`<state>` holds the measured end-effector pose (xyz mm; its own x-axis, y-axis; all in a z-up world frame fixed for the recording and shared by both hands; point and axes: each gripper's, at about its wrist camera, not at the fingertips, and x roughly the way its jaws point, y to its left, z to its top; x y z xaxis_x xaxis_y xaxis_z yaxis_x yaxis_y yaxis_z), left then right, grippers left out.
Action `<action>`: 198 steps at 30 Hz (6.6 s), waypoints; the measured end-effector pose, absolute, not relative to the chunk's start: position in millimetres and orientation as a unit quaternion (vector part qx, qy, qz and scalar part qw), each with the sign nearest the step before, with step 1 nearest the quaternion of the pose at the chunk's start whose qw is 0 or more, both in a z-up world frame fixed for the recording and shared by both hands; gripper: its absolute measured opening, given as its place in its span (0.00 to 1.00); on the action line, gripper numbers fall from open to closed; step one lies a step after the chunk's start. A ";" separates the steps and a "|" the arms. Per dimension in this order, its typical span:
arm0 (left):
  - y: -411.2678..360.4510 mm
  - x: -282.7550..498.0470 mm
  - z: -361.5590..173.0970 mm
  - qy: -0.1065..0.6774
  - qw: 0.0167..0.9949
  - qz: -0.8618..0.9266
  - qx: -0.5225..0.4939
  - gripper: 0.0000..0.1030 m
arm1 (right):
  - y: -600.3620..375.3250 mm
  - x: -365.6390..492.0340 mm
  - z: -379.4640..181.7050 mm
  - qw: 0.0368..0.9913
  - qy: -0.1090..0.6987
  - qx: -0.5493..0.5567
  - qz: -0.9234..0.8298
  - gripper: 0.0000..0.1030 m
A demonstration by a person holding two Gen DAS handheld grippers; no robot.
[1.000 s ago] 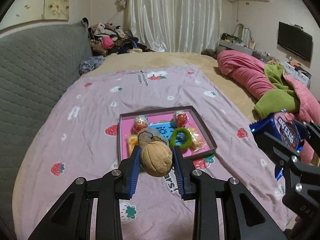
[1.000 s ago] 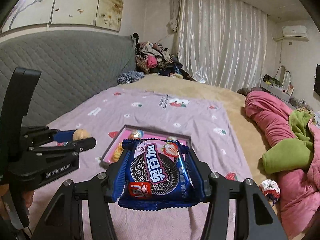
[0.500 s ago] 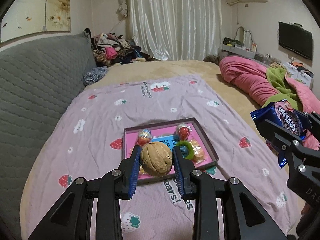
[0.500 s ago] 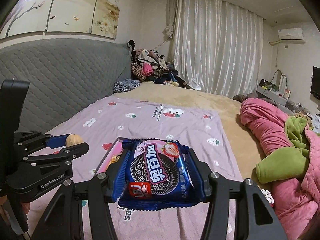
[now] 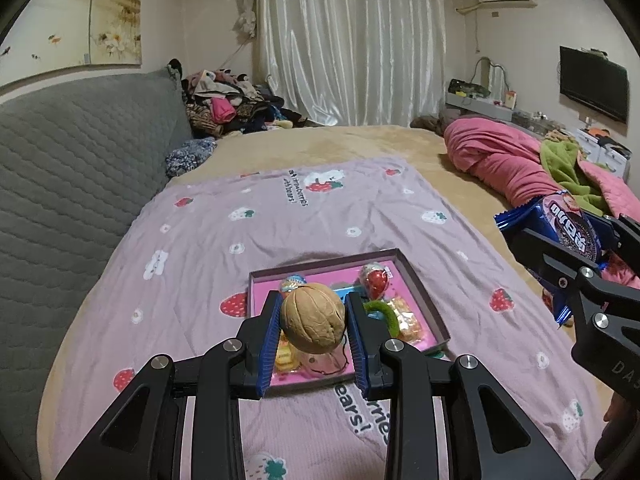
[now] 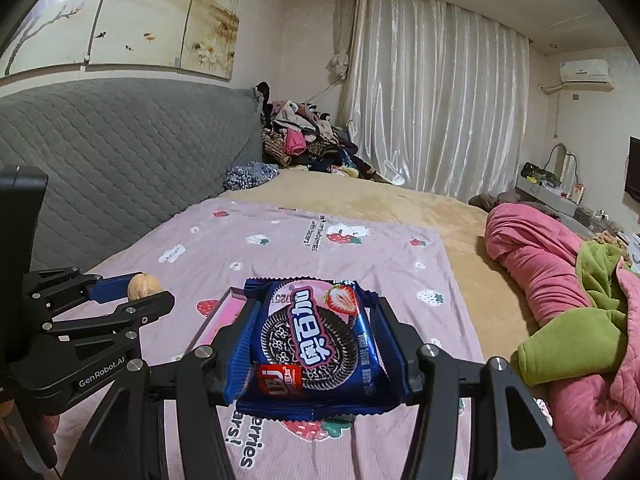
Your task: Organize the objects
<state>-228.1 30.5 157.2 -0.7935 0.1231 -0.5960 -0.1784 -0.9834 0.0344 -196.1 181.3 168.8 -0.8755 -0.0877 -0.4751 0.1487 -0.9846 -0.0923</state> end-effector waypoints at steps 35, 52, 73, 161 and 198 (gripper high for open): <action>5.8 -355.8 -21.1 0.039 0.041 0.929 -0.365 0.31 | 158.3 -319.8 13.6 0.097 0.036 0.309 -0.945 0.54; 2.6 -385.3 -59.6 0.032 0.055 0.920 -0.388 0.31 | 137.3 -351.3 -41.3 0.106 0.070 0.339 -0.932 0.54; 16.3 -387.2 -70.1 0.057 0.064 0.923 -0.376 0.31 | 140.7 -367.5 -68.1 0.097 0.077 0.368 -0.921 0.57; -17.5 -254.6 76.3 0.003 0.010 0.954 -0.301 0.99 | 170.3 -228.6 88.9 0.018 0.063 0.238 -0.969 0.99; -32.0 -97.0 149.7 0.017 -0.021 0.961 -0.275 0.99 | 169.4 -87.9 160.7 0.028 0.062 0.223 -0.972 0.99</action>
<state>-97.0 -32.0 149.7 -0.8477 -0.0496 -0.5282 0.0304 -0.9985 0.0451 -87.9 169.4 160.7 -0.8989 -0.0266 -0.4373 0.0821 -0.9907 -0.1085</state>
